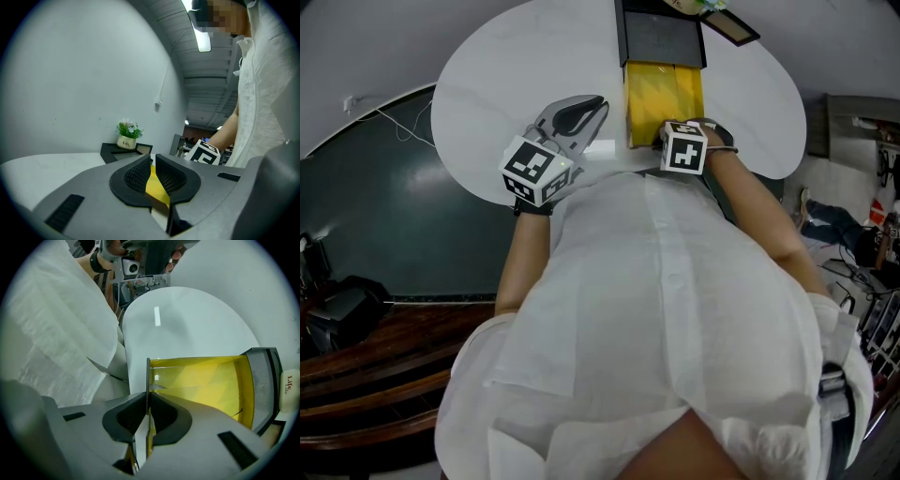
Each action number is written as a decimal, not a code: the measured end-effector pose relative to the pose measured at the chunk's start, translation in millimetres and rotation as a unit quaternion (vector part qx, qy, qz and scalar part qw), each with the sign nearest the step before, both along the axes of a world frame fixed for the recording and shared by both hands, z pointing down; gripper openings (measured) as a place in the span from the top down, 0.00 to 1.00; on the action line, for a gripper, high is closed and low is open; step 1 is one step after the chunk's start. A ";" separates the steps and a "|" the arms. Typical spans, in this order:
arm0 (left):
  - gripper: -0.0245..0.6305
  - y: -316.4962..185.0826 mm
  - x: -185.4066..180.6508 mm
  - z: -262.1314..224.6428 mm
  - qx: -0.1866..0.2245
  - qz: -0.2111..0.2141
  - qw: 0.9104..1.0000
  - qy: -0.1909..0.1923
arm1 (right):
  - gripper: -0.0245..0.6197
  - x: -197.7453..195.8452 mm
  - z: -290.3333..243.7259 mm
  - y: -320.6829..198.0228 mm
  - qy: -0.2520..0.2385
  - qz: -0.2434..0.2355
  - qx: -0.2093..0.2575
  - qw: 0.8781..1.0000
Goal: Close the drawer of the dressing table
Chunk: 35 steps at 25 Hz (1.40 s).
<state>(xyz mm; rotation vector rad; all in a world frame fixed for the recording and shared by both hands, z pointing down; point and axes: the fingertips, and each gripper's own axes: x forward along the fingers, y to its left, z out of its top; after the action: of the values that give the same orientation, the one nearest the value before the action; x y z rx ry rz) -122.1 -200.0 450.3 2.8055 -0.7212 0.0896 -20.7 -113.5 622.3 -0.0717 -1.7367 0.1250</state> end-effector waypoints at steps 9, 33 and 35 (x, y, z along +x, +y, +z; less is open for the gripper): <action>0.91 -8.1 -4.8 0.0 -0.003 -0.007 1.000 0.001 | 0.92 3.4 0.3 -9.4 0.006 0.001 -0.012 1.000; 0.91 -17.8 -0.7 0.9 -0.008 -0.017 1.000 -0.002 | 0.92 5.8 -10.3 -50.2 -0.003 0.018 0.008 1.000; 0.91 -17.7 0.7 1.6 -0.009 -0.019 1.000 -0.003 | 0.92 4.8 -10.3 -51.6 -0.009 0.017 0.007 1.000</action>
<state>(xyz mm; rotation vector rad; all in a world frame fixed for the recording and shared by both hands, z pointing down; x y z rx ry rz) -121.4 -217.7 451.9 2.7738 -0.7693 0.0979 -15.9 -165.1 612.0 -0.0335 -1.7563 0.1383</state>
